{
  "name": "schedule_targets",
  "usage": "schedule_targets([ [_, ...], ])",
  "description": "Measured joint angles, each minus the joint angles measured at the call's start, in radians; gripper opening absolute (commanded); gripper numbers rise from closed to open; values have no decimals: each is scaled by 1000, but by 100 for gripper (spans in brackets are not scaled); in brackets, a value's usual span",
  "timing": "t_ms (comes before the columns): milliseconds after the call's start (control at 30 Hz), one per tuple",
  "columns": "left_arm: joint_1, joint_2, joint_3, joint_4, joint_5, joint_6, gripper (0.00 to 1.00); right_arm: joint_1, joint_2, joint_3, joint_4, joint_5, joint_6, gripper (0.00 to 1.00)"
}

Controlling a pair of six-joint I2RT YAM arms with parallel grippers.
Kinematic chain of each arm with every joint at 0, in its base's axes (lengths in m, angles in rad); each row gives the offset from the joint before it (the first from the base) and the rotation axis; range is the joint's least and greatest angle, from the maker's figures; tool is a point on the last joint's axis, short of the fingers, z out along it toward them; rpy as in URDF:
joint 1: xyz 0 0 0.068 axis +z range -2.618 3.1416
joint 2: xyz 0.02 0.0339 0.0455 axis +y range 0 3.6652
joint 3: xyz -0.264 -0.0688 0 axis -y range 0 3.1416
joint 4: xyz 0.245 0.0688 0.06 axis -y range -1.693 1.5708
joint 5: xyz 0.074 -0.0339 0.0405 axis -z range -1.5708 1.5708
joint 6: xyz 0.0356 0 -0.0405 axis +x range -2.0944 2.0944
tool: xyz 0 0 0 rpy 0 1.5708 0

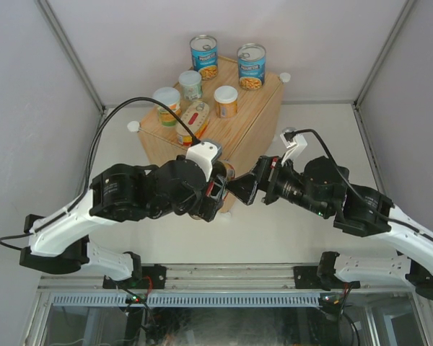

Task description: Place and organize the canned foods onto the counter

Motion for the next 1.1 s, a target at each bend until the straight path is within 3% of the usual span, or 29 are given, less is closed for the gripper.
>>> schedule_targets([
  [433, 0, 27, 34, -8, 1, 46, 0, -13, 64, 34, 48, -25, 11, 86],
  [1100, 0, 27, 85, -6, -31, 115, 0, -161, 132, 37, 159, -220, 98, 42],
])
